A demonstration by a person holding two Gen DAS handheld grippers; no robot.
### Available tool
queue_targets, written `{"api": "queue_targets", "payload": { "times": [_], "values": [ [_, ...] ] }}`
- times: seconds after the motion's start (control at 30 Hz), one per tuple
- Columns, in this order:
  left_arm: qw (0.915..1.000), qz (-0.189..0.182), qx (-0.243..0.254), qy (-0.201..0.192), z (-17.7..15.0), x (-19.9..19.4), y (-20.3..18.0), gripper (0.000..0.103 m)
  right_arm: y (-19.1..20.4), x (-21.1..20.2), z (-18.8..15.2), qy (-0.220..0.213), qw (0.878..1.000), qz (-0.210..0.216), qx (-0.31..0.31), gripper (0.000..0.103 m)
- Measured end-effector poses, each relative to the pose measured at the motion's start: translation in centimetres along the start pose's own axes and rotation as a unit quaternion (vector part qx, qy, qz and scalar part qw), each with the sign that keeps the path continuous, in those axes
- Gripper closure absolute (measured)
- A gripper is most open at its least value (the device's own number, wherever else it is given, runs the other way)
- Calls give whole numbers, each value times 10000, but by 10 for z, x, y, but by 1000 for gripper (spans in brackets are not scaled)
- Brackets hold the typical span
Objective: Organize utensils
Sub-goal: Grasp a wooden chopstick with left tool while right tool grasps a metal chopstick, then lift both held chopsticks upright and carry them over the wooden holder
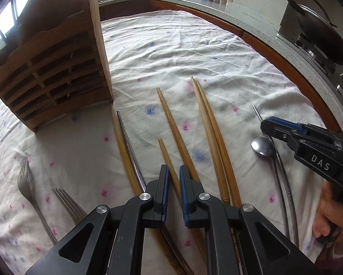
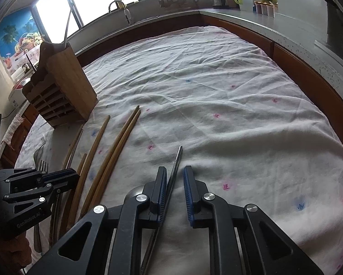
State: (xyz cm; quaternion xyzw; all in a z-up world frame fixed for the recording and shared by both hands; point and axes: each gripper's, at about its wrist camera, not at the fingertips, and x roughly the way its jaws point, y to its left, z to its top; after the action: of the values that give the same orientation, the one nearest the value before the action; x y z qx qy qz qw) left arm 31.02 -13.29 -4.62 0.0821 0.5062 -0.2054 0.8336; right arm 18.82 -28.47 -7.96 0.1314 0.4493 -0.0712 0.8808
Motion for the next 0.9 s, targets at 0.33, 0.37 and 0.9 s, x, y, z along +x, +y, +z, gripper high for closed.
{"api": "queue_targets", "payload": {
  "times": [0.33,0.37,0.9],
  "values": [
    [9997,147,99,-144,-1,4,-6,95,16,5,2,-49,9981,-413,-458,95],
    [9997,160,91,-159,-2,4,-7,96,14,4,2,-46,9987,-337,-380,97],
    [9941,-310,-489,-920,-21,-69,17,99,20,-75,5,-691,9964,481,22,99]
  ]
}}
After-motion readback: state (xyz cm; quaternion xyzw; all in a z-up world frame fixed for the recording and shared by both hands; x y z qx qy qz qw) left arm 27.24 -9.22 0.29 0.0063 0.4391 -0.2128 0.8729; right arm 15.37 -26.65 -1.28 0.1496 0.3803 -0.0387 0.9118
